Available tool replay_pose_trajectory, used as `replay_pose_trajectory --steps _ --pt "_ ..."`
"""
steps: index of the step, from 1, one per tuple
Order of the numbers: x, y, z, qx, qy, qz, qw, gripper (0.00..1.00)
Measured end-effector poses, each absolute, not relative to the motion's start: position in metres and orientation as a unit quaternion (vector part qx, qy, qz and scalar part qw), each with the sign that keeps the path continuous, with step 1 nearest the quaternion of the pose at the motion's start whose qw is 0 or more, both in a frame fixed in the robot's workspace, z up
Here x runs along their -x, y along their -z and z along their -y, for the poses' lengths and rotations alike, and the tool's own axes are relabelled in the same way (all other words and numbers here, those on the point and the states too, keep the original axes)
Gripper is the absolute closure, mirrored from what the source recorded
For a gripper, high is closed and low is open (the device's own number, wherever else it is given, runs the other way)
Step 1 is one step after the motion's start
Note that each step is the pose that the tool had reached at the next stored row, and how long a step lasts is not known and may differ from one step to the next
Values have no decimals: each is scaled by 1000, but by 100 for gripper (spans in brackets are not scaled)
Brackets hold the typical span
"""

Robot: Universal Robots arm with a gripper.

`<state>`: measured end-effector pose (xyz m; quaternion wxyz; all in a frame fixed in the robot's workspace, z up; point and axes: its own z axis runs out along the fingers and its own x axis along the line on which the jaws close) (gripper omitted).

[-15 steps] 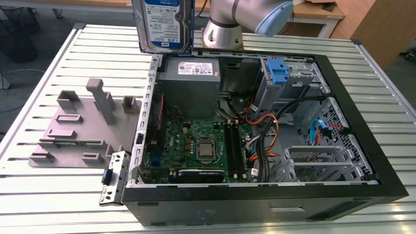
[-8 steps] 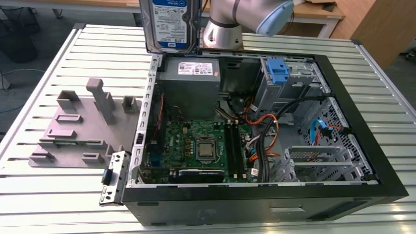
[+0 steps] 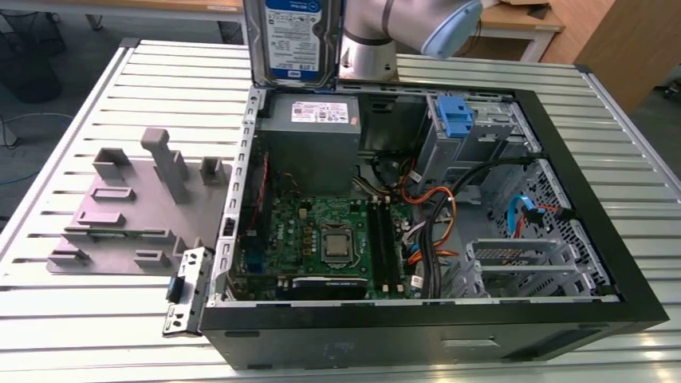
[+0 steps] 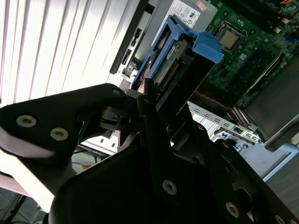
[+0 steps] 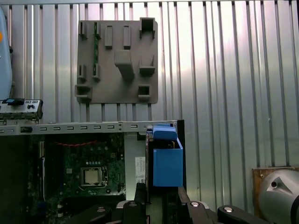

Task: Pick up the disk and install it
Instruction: 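Pick up the disk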

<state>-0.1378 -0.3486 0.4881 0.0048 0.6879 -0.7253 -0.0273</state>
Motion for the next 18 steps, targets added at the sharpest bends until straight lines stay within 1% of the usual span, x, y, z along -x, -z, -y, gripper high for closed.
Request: replay_pose_trajectory --steps 13,18 --pt "111 -488 349 -688 27 725 5 65" --pt "110 -488 349 -688 27 725 5 65"
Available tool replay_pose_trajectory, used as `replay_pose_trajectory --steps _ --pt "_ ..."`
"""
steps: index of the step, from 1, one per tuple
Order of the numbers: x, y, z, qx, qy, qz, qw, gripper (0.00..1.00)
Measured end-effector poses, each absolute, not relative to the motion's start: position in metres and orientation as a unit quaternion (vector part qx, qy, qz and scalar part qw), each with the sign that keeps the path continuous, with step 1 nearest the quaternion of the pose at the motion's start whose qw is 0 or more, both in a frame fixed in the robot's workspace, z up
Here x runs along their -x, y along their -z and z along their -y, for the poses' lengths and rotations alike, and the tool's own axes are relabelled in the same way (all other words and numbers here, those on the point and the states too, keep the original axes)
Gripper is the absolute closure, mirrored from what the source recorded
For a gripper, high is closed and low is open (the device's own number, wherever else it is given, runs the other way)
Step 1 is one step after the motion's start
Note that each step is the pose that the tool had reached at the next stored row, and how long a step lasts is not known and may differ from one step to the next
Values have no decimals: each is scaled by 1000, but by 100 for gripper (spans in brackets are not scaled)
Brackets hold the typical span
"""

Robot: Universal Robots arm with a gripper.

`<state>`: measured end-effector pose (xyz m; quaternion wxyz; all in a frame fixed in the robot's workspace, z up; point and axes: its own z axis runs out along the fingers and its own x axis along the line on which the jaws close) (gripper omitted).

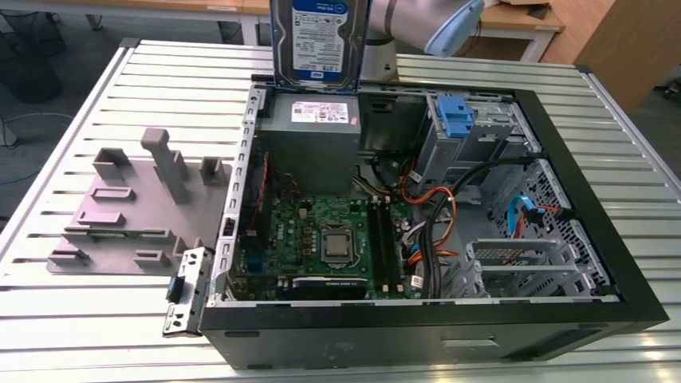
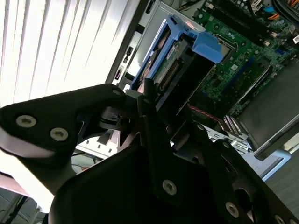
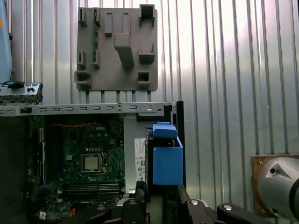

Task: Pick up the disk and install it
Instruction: 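Pick up the disk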

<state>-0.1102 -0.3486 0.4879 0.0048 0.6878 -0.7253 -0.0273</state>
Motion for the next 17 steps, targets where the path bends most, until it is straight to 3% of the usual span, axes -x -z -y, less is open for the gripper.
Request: replay_pose_trajectory --steps 17 --pt "110 -487 370 -688 27 725 5 65"
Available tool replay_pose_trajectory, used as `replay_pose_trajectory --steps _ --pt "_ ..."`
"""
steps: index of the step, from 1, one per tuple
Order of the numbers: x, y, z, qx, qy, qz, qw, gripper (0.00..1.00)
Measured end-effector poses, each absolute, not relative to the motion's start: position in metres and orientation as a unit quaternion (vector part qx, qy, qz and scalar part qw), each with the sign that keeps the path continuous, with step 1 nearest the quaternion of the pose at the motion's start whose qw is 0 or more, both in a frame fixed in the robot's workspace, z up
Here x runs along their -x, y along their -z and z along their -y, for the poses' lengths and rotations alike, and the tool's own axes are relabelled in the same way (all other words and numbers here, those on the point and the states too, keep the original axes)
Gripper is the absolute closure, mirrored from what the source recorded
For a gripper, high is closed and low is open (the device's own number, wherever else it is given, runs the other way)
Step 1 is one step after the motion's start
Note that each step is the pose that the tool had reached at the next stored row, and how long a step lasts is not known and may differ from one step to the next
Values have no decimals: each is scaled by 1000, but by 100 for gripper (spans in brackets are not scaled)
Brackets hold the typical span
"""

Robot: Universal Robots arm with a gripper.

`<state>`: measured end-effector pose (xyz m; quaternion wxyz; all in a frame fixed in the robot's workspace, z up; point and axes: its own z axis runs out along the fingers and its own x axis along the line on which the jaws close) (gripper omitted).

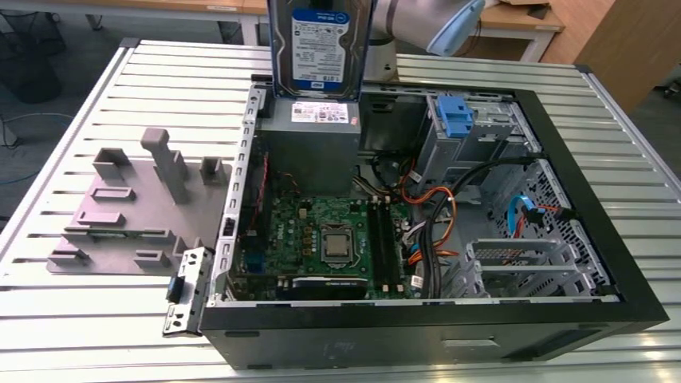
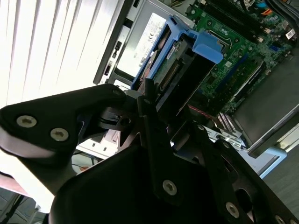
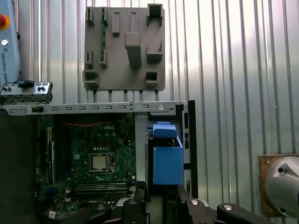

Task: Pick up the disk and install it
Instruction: 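Pick up the disk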

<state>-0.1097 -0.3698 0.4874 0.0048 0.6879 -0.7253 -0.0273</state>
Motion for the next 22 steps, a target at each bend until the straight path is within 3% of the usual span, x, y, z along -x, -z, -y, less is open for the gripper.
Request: replay_pose_trajectory --steps 22 --pt "109 -486 416 -688 27 725 5 65"
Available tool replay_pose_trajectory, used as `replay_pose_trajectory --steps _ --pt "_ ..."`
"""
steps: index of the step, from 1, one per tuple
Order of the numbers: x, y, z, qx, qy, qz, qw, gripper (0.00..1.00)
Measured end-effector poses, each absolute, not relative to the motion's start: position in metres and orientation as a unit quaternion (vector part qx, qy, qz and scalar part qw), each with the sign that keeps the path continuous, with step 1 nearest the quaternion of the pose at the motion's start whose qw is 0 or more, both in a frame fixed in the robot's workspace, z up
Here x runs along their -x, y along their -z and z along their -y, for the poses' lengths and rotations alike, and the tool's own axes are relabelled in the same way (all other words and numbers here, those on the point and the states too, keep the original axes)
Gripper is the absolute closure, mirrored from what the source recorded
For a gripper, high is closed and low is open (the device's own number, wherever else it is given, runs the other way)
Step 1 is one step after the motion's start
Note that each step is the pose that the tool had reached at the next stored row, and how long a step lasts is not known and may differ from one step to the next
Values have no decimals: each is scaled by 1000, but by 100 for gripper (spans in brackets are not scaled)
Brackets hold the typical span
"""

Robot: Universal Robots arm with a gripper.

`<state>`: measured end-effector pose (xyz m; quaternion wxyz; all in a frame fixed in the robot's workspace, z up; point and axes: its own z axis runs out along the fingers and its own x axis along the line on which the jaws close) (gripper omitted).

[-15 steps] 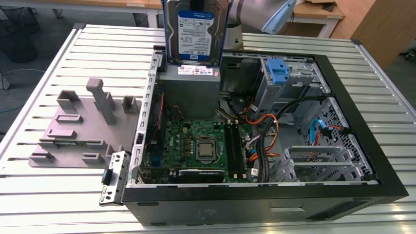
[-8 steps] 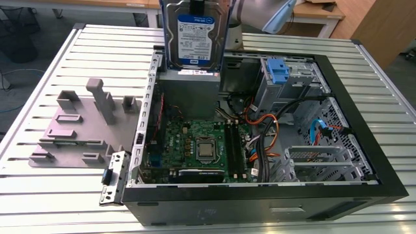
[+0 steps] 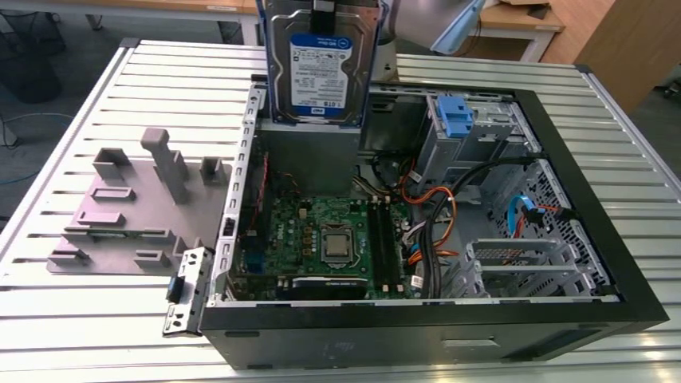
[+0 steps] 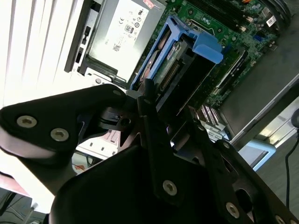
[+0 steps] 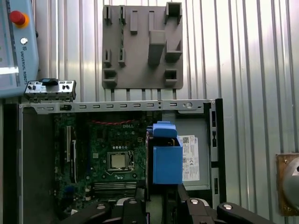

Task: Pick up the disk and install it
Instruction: 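Pick up the disk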

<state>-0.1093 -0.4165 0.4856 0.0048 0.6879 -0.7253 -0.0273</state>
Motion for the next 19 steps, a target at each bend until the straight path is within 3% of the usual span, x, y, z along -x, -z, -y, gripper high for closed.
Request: replay_pose_trajectory --steps 19 --pt "109 -482 455 -688 27 725 5 65"
